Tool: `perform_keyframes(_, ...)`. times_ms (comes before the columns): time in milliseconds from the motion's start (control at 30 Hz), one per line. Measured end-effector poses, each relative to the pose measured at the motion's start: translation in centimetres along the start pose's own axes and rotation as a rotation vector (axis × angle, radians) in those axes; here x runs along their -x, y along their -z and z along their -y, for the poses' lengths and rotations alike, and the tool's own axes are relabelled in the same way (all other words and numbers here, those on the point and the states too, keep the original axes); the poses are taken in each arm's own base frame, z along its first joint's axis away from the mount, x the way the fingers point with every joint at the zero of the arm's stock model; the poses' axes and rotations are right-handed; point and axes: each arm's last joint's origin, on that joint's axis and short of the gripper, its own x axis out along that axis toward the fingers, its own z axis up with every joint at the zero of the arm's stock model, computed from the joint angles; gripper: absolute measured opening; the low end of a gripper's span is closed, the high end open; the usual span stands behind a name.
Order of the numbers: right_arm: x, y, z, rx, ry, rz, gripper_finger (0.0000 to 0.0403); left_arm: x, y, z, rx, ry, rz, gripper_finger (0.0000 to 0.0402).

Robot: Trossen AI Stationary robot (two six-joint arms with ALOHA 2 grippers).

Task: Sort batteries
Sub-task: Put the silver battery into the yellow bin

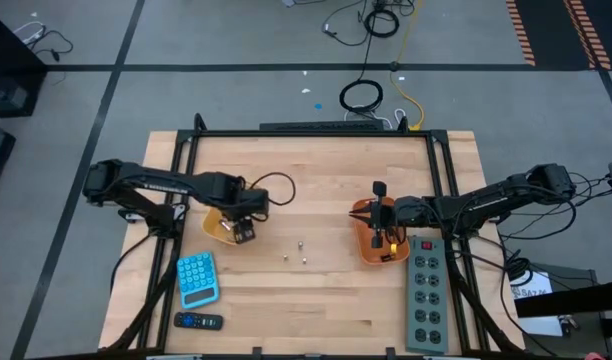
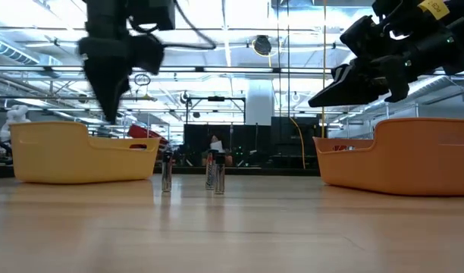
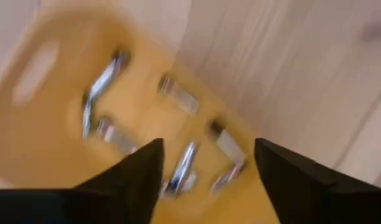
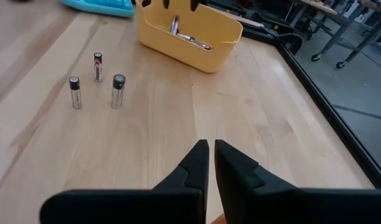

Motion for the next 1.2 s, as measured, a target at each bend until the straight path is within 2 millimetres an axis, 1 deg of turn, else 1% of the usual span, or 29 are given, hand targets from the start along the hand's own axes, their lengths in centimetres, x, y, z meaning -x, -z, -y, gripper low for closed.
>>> perform_keyframes(67, 0.0, 0.0, 0.0, 0.004, 0.009, -0.002, 0.0018, 0.5, -1.1, 0.4, 0.004, 0.043, 0.107, 0.0280)
perform_keyframes(133, 0.0, 0.0, 0.1, 0.008, 0.026, -0.006, 0.0018, 0.9, -1.9, 1.0, -0.026, 0.086, 0.199, 0.0292)
perform_keyframes(300, 0.0, 0.2, 0.1, 0.012, 0.025, -0.023, 0.0018, -0.2, -2.8, 2.1, -0.080, 0.134, 0.208, 0.0298)
perform_keyframes(400, 0.0, 0.2, 0.1, 0.014, 0.024, -0.029, 0.0018, -0.7, -3.8, 3.3, -0.094, 0.194, 0.282, 0.0298)
perform_keyframes(500, 0.0, 0.3, 0.1, 0.022, 0.029, -0.032, 0.0018, -1.1, -4.3, 4.6, -0.126, 0.231, 0.329, 0.0299)
perform_keyframes(633, 0.0, 0.4, 0.1, 0.027, 0.031, -0.041, 0.0018, -2.1, -4.5, 5.6, -0.137, 0.239, 0.322, 0.0299)
perform_keyframes(833, -0.1, 0.6, 0.4, 0.012, 0.041, -0.060, 0.0018, -3.6, -4.3, 7.1, -0.137, 0.239, 0.269, 0.0299)
perform_keyframes(1033, -0.1, 0.6, 0.4, 0.000, 0.038, -0.059, 0.0018, -4.2, -4.1, 8.6, -0.164, 0.254, 0.284, 0.0299)
perform_keyframes(1200, -0.1, 0.5, 0.4, -0.003, 0.037, -0.053, 0.0018, -4.1, -3.8, 9.0, -0.165, 0.251, 0.288, 0.0299)
